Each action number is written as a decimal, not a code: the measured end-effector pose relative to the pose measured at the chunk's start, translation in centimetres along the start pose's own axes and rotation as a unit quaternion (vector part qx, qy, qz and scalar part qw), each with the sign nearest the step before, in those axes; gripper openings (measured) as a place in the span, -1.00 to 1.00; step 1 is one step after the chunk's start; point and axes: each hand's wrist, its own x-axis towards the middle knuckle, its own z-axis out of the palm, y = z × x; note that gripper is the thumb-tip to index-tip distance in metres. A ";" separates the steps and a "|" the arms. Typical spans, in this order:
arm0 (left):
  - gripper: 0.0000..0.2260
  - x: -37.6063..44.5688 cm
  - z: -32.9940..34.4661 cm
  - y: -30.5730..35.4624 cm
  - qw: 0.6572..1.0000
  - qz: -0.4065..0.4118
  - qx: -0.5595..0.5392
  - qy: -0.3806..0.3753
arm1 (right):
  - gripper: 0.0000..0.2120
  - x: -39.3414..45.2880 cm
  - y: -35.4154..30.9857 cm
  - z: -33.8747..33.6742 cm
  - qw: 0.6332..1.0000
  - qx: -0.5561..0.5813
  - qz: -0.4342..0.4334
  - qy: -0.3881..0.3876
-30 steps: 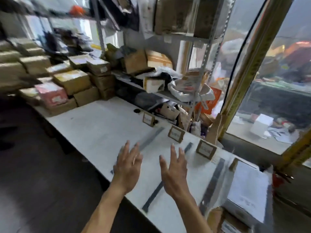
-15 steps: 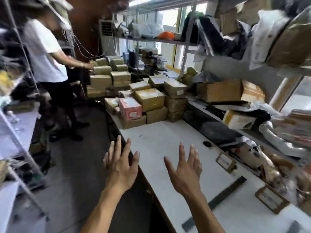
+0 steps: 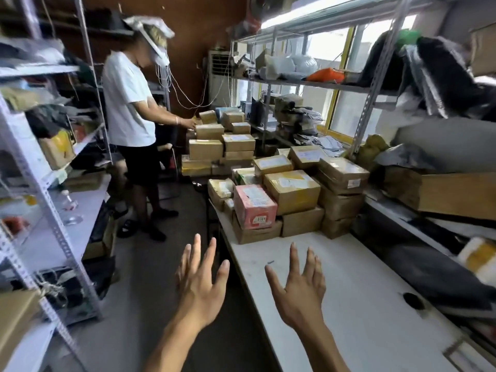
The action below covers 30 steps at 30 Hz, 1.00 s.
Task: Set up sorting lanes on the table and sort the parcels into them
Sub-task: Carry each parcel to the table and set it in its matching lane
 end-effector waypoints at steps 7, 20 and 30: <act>-0.34 12.7 0.6 -0.4 1.000 0.001 0.010 -0.020 | -0.21 12.3 -5.2 2.1 1.000 0.011 -0.027 0.002; -0.44 33.9 2.8 -6.3 0.999 0.014 -0.040 -0.030 | 0.15 29.3 -15.4 7.3 0.999 0.007 -0.030 0.012; -0.35 55.2 2.8 -10.4 0.990 0.096 -0.072 -0.071 | -0.17 44.7 -25.6 11.4 0.998 -0.001 0.018 0.063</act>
